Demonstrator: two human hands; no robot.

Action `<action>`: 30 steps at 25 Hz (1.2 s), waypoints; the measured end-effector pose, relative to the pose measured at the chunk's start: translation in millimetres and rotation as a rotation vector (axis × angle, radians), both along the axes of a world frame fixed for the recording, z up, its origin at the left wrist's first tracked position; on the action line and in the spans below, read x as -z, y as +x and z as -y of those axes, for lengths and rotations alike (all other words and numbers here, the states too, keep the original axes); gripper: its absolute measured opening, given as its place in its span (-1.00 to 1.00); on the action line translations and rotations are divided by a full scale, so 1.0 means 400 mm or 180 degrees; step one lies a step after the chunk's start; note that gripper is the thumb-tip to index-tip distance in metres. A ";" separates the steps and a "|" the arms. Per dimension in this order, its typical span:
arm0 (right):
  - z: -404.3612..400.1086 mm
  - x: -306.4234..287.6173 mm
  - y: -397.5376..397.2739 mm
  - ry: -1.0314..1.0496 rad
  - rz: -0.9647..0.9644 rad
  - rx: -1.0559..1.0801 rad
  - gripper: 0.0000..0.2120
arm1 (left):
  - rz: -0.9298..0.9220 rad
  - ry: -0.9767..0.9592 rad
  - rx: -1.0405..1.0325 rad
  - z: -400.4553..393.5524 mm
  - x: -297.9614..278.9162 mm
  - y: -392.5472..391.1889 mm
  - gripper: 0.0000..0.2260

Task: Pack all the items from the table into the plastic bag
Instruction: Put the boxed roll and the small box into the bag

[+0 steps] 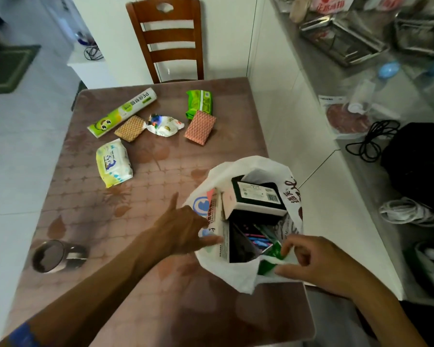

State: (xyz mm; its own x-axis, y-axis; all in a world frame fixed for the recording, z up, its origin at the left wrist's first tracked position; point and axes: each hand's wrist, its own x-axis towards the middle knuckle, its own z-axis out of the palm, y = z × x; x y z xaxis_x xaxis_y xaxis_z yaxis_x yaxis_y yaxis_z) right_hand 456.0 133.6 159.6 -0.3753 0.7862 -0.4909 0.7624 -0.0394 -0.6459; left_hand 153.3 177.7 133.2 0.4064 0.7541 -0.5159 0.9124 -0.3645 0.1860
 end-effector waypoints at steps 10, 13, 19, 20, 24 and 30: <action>-0.038 0.034 -0.049 -0.0179 -0.0715 0.0289 -0.96 | -0.0015 -0.0850 -0.0186 0.130 -0.030 -0.057 -0.77; -0.094 0.030 -0.060 0.0281 -0.0417 0.0569 -0.85 | 0.0706 -0.0165 -0.0376 0.131 -0.058 -0.044 -0.53; -0.200 0.155 -0.013 -0.0012 0.0194 0.2172 -0.40 | -0.0142 0.1313 -0.0081 -0.035 0.004 0.104 -0.69; -0.197 0.177 -0.009 -0.0148 0.0200 0.2143 -0.52 | -0.0314 0.1285 -0.0117 -0.062 0.012 0.120 -0.66; -0.191 0.186 -0.032 0.0805 -0.0150 0.2122 -0.75 | 0.0071 0.1411 -0.0865 -0.140 -0.017 0.085 -0.31; -0.192 0.160 -0.107 0.0665 -0.0091 0.1859 -0.78 | 0.0148 0.1484 -0.1037 -0.150 -0.038 -0.006 -0.04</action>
State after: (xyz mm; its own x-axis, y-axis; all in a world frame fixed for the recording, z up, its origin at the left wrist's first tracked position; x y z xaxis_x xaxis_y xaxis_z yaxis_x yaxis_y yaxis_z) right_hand 413.2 210.3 95.6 0.1350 0.9441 -0.3006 0.6353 -0.3153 -0.7050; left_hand 150.9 237.8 148.5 0.1291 0.9879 -0.0855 0.9861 -0.1189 0.1157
